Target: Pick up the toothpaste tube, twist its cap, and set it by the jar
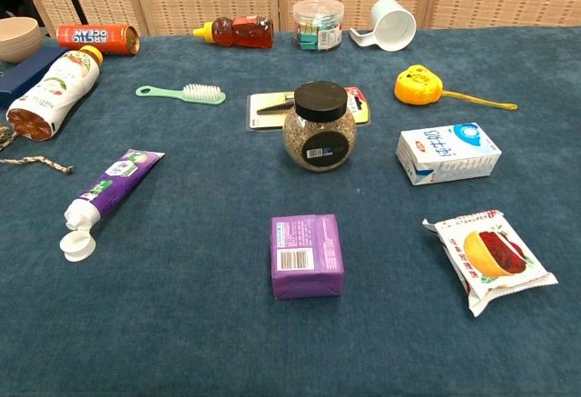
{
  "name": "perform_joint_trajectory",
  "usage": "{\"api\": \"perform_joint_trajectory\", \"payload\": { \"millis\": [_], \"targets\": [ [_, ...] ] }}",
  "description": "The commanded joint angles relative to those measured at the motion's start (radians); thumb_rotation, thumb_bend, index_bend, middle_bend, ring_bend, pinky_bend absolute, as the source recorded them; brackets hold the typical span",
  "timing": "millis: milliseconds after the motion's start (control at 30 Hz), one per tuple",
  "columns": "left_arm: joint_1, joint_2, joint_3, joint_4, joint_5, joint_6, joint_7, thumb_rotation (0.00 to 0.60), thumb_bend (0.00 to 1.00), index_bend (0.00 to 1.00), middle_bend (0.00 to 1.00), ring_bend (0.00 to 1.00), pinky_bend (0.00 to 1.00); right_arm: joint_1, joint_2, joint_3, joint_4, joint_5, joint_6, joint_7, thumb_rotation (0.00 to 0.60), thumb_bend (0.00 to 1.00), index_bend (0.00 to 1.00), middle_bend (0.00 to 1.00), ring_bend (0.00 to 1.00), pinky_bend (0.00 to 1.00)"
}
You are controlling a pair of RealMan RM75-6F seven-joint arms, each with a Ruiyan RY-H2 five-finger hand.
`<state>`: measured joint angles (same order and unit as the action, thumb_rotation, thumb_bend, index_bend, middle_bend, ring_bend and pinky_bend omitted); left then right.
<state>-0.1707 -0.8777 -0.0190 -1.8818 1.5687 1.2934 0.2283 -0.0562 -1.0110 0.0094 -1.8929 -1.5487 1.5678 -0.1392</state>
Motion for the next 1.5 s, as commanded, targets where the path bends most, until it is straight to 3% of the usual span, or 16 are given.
{"api": "perform_joint_trajectory", "payload": {
  "millis": [33, 500, 1100, 1500],
  "targets": [
    [-0.034, -0.021, -0.004, 0.001, -0.034, -0.054, 0.04, 0.6, 0.08, 0.0, 0.0, 0.0, 0.0, -0.003, 0.003, 0.0, 0.0, 0.001, 0.005, 0.002, 0.6, 0.12, 0.0, 0.0, 0.0, 0.0],
    [-0.118, -0.199, -0.03, 0.135, -0.05, -0.112, 0.135, 0.6, 0.07, 0.0, 0.0, 0.0, 0.0, -0.011, 0.006, -0.002, -0.004, 0.007, 0.01, -0.004, 0.6, 0.12, 0.0, 0.0, 0.0, 0.0],
    [-0.242, -0.396, -0.067, 0.251, -0.171, -0.241, 0.238, 0.6, 0.07, 0.0, 0.0, 0.0, 0.0, -0.018, 0.005, 0.001, -0.003, 0.03, 0.009, -0.013, 0.6, 0.12, 0.0, 0.0, 0.0, 0.0],
    [-0.281, -0.518, -0.066, 0.358, -0.209, -0.262, 0.216, 0.6, 0.07, 0.0, 0.0, 0.0, 0.0, -0.03, 0.017, -0.002, 0.002, 0.03, 0.022, 0.002, 0.6, 0.12, 0.0, 0.0, 0.0, 0.0]
  ]
}}
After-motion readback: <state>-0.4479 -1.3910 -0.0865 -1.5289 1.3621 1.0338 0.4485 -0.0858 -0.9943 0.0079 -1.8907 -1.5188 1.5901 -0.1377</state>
